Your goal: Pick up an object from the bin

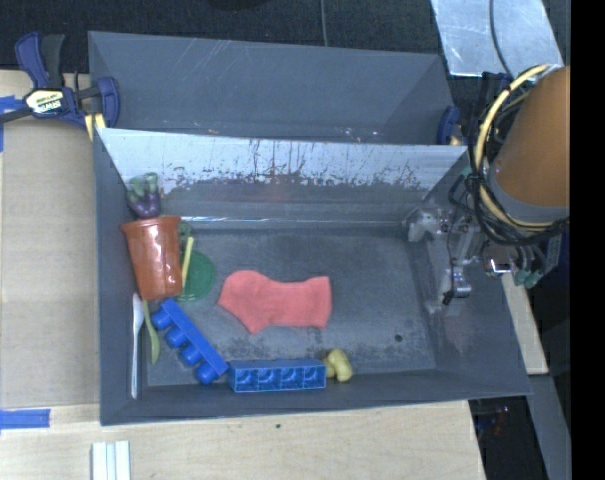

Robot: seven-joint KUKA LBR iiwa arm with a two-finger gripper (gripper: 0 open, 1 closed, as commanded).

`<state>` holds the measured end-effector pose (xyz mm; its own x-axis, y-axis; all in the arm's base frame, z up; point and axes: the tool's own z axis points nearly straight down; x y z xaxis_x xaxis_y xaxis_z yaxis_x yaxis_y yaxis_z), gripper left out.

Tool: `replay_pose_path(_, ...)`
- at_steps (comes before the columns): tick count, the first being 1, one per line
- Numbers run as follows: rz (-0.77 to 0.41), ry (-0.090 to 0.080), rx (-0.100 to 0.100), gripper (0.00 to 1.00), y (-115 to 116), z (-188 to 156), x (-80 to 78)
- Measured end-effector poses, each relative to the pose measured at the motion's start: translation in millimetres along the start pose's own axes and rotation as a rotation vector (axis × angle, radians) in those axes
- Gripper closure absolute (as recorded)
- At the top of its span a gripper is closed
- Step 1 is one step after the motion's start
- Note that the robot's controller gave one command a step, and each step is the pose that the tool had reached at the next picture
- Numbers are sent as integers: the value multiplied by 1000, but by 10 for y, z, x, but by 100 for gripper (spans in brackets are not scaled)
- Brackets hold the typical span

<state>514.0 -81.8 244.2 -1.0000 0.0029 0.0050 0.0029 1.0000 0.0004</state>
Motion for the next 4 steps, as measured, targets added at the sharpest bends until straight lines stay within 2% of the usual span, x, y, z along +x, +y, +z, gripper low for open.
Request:
replay_pose_path(1, -3, -9, 1, 0, 4, -47, -15)
replay_pose_path(2, -83, -13, 2, 0, 311, 210, -329)
replay_pose_path(3, 58, -15, 2, 0, 561, 213, -458)
replay_pose_path(4, 52, -18, 1, 0, 763, 959, -400)
